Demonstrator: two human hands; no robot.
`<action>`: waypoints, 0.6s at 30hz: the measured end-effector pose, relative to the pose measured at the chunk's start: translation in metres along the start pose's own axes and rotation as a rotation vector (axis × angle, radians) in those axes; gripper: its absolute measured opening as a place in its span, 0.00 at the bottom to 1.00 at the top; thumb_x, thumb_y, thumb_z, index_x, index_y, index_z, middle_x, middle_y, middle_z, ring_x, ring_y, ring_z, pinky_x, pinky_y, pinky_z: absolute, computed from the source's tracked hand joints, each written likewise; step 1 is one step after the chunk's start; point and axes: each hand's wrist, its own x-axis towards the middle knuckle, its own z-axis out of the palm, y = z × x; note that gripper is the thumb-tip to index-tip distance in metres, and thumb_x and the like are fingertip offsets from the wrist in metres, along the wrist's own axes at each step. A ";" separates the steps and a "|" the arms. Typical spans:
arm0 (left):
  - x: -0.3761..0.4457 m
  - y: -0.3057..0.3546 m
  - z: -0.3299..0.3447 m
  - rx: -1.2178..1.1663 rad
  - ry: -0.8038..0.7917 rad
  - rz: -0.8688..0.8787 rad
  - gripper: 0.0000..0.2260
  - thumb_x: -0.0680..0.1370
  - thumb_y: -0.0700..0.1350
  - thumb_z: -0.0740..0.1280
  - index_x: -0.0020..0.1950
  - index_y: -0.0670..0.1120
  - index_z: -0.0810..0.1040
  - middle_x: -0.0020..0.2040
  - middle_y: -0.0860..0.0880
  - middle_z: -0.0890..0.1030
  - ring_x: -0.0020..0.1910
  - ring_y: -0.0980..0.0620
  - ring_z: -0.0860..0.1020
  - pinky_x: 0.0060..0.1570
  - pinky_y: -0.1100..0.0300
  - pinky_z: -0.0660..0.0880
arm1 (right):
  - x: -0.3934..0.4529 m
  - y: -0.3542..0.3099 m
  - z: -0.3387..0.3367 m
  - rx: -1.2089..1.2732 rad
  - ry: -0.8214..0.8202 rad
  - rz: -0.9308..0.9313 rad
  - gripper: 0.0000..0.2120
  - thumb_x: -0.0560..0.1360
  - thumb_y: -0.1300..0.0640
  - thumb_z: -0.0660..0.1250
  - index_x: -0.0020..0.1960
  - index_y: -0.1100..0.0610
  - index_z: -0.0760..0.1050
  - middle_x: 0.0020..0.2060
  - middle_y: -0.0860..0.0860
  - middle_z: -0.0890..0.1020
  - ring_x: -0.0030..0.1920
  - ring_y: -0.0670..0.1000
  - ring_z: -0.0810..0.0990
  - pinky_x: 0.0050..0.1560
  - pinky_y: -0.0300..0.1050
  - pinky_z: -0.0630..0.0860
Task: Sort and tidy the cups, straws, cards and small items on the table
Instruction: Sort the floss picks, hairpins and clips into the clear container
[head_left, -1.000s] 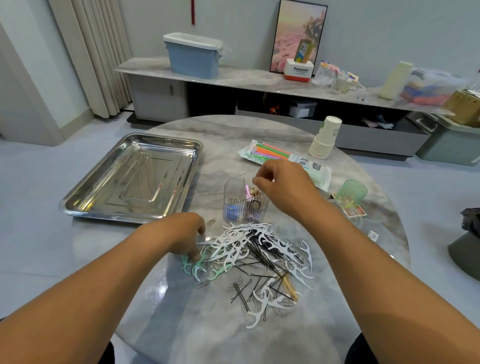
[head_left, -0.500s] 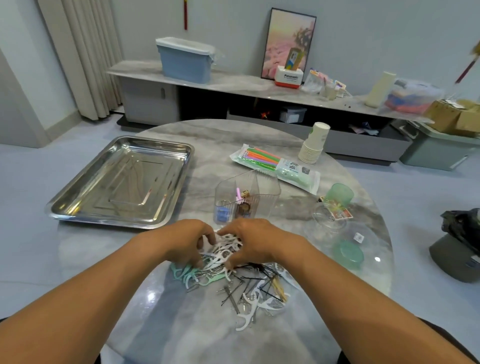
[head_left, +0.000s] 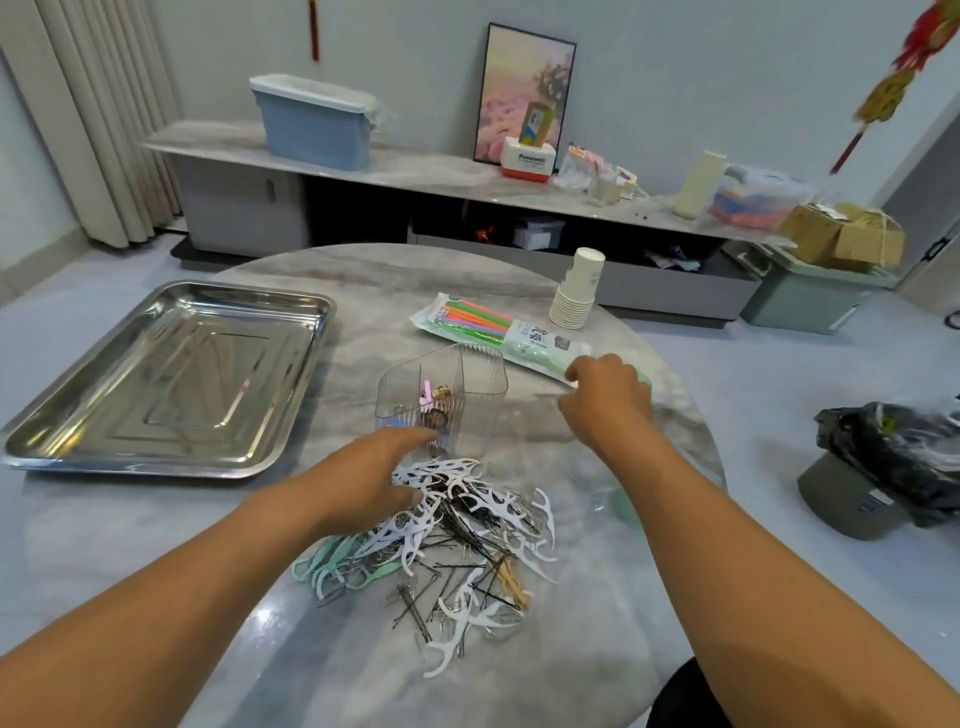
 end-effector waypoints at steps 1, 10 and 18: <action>0.001 0.001 0.001 -0.004 -0.004 0.003 0.33 0.79 0.53 0.70 0.80 0.63 0.57 0.80 0.56 0.62 0.76 0.52 0.65 0.73 0.54 0.63 | 0.005 0.007 0.003 0.013 0.020 0.033 0.18 0.77 0.56 0.66 0.66 0.52 0.76 0.62 0.57 0.75 0.63 0.61 0.73 0.62 0.55 0.68; 0.015 0.005 0.008 -0.004 -0.080 0.159 0.25 0.82 0.51 0.66 0.77 0.66 0.62 0.79 0.60 0.63 0.76 0.57 0.63 0.75 0.53 0.62 | 0.045 0.051 0.030 0.147 0.039 0.224 0.33 0.79 0.41 0.66 0.80 0.44 0.59 0.80 0.58 0.56 0.79 0.63 0.54 0.78 0.60 0.52; 0.031 0.017 0.013 0.010 -0.054 0.137 0.29 0.84 0.49 0.63 0.80 0.64 0.54 0.81 0.59 0.56 0.80 0.55 0.55 0.79 0.52 0.54 | 0.057 0.048 0.039 0.181 0.008 0.201 0.18 0.79 0.57 0.67 0.67 0.45 0.76 0.67 0.55 0.72 0.62 0.62 0.75 0.68 0.54 0.66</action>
